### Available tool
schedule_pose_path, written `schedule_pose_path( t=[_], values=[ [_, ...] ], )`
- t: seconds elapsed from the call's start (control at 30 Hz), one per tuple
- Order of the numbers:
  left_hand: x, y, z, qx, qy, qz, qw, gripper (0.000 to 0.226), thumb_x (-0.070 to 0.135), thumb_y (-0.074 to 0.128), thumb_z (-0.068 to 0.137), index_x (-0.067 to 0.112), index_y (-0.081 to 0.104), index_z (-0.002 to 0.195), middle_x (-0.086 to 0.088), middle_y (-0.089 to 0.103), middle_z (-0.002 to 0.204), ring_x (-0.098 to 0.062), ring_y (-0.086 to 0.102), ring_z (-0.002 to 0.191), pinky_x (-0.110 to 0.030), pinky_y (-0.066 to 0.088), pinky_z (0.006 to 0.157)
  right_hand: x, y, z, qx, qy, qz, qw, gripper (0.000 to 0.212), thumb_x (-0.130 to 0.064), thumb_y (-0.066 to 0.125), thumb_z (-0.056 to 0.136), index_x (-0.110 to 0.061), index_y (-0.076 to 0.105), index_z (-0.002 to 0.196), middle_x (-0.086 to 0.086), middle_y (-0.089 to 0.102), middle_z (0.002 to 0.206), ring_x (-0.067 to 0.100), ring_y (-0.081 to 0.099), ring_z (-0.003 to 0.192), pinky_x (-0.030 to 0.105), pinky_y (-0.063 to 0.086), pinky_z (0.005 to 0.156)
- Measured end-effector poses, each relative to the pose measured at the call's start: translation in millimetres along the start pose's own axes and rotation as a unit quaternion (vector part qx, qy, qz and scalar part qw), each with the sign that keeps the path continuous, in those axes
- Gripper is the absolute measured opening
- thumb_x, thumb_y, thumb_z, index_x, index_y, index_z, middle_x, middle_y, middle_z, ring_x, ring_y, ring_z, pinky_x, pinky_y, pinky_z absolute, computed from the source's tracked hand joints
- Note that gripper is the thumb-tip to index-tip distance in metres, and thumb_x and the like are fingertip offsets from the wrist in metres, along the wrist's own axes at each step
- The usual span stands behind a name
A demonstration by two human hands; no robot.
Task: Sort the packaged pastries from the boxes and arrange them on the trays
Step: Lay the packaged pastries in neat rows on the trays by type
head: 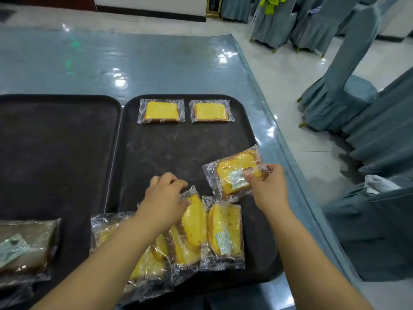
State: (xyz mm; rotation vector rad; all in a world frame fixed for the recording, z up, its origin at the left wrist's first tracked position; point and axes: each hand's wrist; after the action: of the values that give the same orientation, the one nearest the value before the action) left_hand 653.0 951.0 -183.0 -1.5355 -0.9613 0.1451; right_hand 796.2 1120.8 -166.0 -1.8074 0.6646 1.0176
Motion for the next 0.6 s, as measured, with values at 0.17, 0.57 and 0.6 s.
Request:
schedule_pose_path(
  t=[0.17, 0.57, 0.6],
  values=[
    [30, 12, 2, -0.061, 0.052, 0.106, 0.991, 0.052, 0.063, 0.047, 0.085, 0.028, 0.055, 0.122, 0.006, 0.046, 0.12, -0.021, 0.035, 0.115, -0.038, 0.029, 0.096, -2, -3, 2, 0.055, 0.004, 0.024, 0.998, 0.041, -0.023, 0.072, 0.084, -0.018, 0.039, 0.107, -0.009, 0.05, 0.086, 0.006, 0.051, 0.071, 0.015, 0.035, 0.054],
    [45, 10, 8, -0.071, -0.005, -0.094, 0.993, 0.023, 0.036, 0.063, 0.084, 0.022, 0.047, 0.093, 0.008, 0.06, 0.085, -0.02, 0.057, 0.086, -0.035, 0.043, 0.078, -5, -4, 7, 0.087, 0.007, 0.067, 0.994, 0.035, -0.024, 0.065, 0.09, -0.017, 0.037, 0.111, -0.01, 0.049, 0.089, -0.003, 0.048, 0.073, 0.013, 0.034, 0.054],
    [42, 6, 10, -0.06, -0.018, -0.15, 0.987, 0.022, 0.031, 0.064, 0.084, 0.022, 0.046, 0.092, 0.008, 0.06, 0.084, -0.019, 0.059, 0.083, -0.036, 0.046, 0.076, -7, -4, 8, 0.087, 0.009, 0.074, 0.993, 0.035, -0.024, 0.063, 0.09, -0.016, 0.038, 0.112, -0.01, 0.049, 0.088, -0.003, 0.048, 0.072, 0.013, 0.034, 0.054]
  ],
)
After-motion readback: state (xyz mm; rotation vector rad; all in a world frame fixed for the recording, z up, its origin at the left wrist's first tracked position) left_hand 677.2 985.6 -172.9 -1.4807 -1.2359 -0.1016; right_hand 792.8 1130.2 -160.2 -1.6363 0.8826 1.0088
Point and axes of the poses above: each hand's wrist, its own z-axis towards the middle knuckle, its own y-axis out of the palm, x = y × z
